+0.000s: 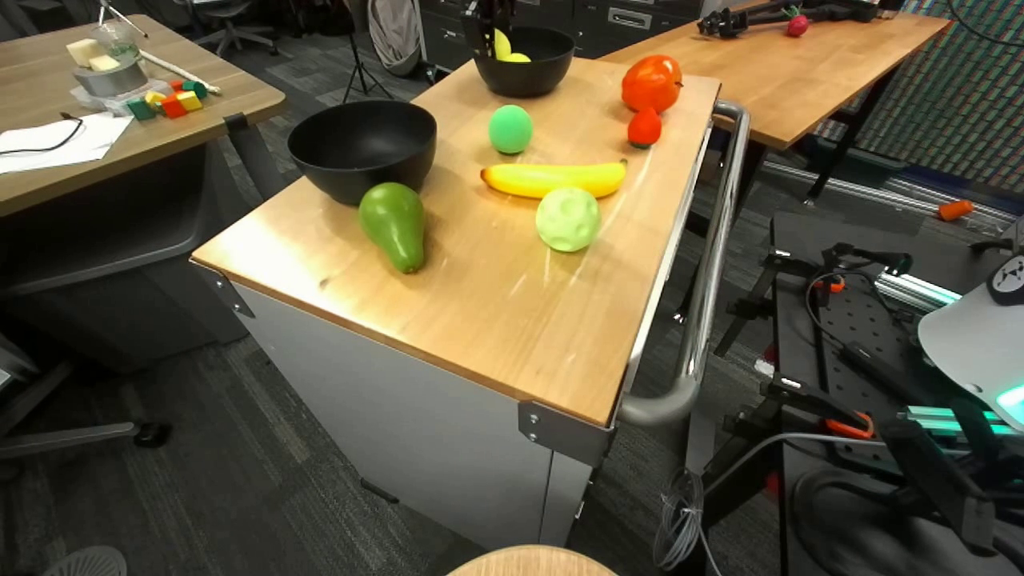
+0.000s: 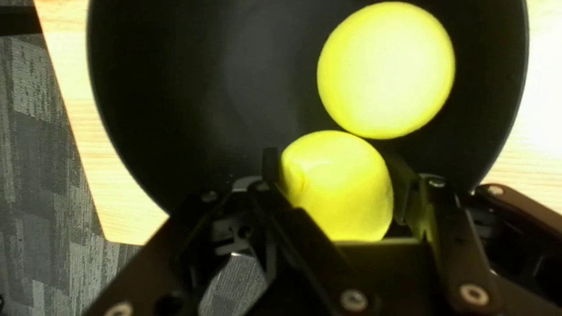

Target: Take the fruits out of the left and right bowl respectively and put them on the table

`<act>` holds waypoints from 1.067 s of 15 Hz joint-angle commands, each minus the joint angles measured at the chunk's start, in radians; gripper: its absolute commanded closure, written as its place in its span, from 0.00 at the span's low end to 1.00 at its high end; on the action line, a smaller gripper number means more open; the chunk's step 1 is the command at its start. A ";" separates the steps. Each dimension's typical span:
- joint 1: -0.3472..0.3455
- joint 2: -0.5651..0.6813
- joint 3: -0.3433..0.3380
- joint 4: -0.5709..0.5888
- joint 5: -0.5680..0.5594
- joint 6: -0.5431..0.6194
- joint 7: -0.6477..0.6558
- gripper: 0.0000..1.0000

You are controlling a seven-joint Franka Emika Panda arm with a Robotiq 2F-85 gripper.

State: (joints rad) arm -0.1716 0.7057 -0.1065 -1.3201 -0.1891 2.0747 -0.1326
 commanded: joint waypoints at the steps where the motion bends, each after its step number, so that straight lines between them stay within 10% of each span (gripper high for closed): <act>1: -0.003 -0.072 0.011 -0.066 0.020 0.040 -0.023 0.70; 16: 0.093 -0.589 0.033 -0.671 -0.122 0.168 -0.092 0.70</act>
State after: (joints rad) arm -0.0777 0.2446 -0.0853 -1.7961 -0.3063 2.1502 -0.1914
